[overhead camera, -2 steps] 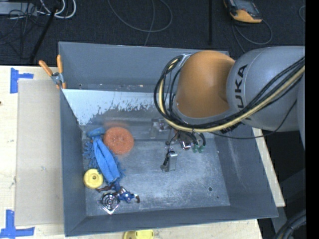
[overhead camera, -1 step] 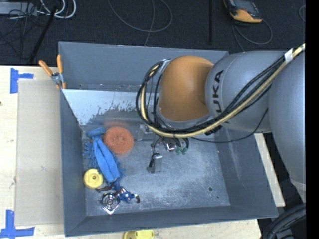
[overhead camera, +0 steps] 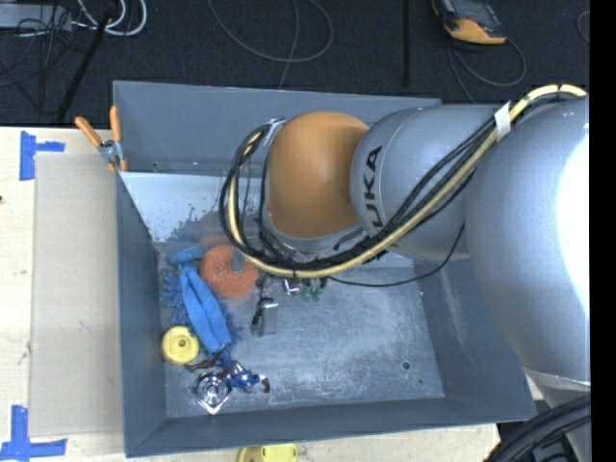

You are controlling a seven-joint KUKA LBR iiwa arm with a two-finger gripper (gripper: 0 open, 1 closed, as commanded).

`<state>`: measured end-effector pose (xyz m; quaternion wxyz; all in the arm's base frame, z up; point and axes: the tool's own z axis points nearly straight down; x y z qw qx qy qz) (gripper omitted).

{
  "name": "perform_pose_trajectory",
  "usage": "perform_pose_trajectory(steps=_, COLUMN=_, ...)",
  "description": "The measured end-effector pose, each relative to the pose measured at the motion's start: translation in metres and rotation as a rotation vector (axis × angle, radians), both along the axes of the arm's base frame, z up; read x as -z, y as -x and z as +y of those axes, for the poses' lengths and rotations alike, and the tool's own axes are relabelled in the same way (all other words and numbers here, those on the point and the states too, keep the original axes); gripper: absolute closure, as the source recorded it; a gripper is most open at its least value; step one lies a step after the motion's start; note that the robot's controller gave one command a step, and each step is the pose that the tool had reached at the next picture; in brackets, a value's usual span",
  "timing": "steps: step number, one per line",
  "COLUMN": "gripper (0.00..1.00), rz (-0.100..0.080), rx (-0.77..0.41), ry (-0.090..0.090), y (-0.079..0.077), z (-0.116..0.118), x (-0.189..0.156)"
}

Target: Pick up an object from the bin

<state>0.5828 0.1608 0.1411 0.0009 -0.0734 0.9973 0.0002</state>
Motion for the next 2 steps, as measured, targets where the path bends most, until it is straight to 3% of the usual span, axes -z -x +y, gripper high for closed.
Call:
perform_pose_trajectory(steps=1, gripper=0.00, rz=-0.007, rx=0.052, ry=-0.003, y=-0.026, z=0.030, x=0.057)
perform_pose_trajectory(steps=2, gripper=1.00, rz=-0.008, rx=-0.114, ry=-0.001, y=-0.036, z=-0.005, x=0.064)
